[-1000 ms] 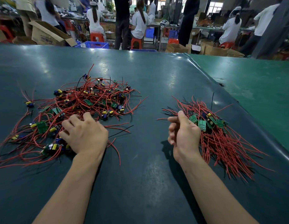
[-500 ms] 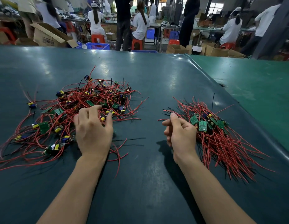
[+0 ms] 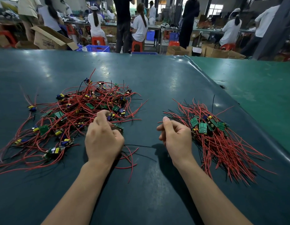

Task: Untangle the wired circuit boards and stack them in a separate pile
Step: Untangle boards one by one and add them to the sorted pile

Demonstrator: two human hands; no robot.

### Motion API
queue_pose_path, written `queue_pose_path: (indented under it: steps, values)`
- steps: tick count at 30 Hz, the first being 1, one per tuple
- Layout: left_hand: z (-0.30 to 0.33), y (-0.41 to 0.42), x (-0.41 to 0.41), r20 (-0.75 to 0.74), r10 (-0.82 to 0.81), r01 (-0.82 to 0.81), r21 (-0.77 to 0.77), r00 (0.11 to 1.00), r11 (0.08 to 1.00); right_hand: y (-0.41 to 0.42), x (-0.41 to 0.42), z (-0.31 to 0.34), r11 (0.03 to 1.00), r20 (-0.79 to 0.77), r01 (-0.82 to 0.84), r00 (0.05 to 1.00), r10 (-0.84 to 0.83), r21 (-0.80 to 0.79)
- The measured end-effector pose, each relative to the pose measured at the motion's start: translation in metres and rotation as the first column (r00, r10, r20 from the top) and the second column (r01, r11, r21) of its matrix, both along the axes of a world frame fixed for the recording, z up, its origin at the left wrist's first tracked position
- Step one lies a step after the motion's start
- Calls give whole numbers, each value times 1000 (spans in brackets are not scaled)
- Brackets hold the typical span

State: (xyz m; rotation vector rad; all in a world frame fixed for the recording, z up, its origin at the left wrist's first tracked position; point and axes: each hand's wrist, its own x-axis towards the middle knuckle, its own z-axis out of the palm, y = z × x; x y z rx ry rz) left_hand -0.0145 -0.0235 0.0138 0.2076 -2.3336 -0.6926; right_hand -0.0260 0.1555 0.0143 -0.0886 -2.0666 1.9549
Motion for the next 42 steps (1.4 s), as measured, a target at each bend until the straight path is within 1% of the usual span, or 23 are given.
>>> queue_pose_path:
  steps: [3, 6, 8, 10, 11, 14, 16, 17, 20, 22, 23, 24, 26, 27, 30, 32, 33, 34, 35, 37, 39, 40, 42]
  values:
    - [1, -2, -1, -191, -3, 14, 57, 982, 998, 0, 0, -1, 1000, -7, 2, 1000, -2, 14]
    - [1, 0, -2, -317, 31, -5, 85, 948, 996, 0, 0, -1, 999, -3, -17, 1000, 17, 29]
    - [1, 2, -2, -428, -52, 95, 80, 902, 992, -2, 0, -1, 997, 9, -55, 998, 55, 51]
    - [-1, 4, -2, -524, -181, 231, 31, 832, 972, -4, 1, -1, 987, 37, -153, 988, 151, 54]
    - [-2, 6, -2, -554, -228, 284, 15, 800, 959, -5, 2, -1, 971, 52, -235, 971, 232, 51]
    - [-1, 15, -1, -606, -295, 386, 22, 739, 922, -6, 9, 0, 872, 73, -479, 878, 473, 105]
    - [-1, 22, -2, -614, -322, 415, 9, 720, 910, -8, 13, 1, 812, 75, -571, 821, 567, 122]
    - [-1, 24, -3, -608, -330, 416, 0, 722, 909, -10, 14, 2, 798, 71, -596, 803, 591, 94]
    - [-3, 29, -5, -542, -331, 403, 14, 772, 915, -12, 14, 3, 821, 32, -570, 821, 570, 14]
    - [-3, 30, -7, -475, -296, 381, 91, 829, 920, -13, 13, 3, 823, 25, -568, 823, 567, 11]
    - [-1, 30, -8, -446, -262, 369, 172, 856, 913, -13, 14, 3, 815, 27, -578, 816, 578, 32]
    - [-1, 29, -9, -426, -230, 363, 264, 875, 893, -13, 14, 2, 809, 34, -583, 813, 582, 79]
    - [0, 28, -11, -413, -195, 382, 439, 890, 813, -13, 14, 2, 799, 38, -562, 822, 568, 212]
    - [0, 28, -12, -400, -187, 385, 499, 897, 777, -14, 14, 1, 791, 32, -549, 826, 562, 269]
    - [-3, 30, -15, -357, -220, 399, 574, 908, 715, -15, 14, 0, 788, -28, -496, 840, 542, 366]
    - [-3, 32, -15, -341, -277, 437, 636, 898, 636, -17, 14, -1, 804, -80, -460, 849, 523, 376]
    - [-3, 33, -15, -334, -301, 450, 666, 893, 595, -18, 14, -1, 822, -104, -445, 855, 508, 356]
    - [-2, 34, -15, -328, -322, 458, 675, 888, 578, -19, 13, -2, 848, -114, -432, 868, 484, 308]
    - [-2, 34, -15, -315, -339, 462, 657, 886, 596, -18, 12, -2, 877, -110, -414, 886, 450, 244]
    - [-3, 32, -14, -273, -356, 448, 596, 894, 666, -16, 9, 1, 926, -95, -366, 923, 374, 92]
    - [-2, 31, -12, -216, -384, 434, 586, 898, 685, -14, 7, 4, 933, -67, -340, 940, 334, -118]
    - [-2, 31, -11, -188, -416, 439, 604, 890, 666, -12, 7, 5, 922, -57, -327, 945, 322, -206]
    - [-2, 32, -9, -154, -499, 466, 656, 853, 593, -8, 6, 7, 898, -52, -309, 950, 309, -312]
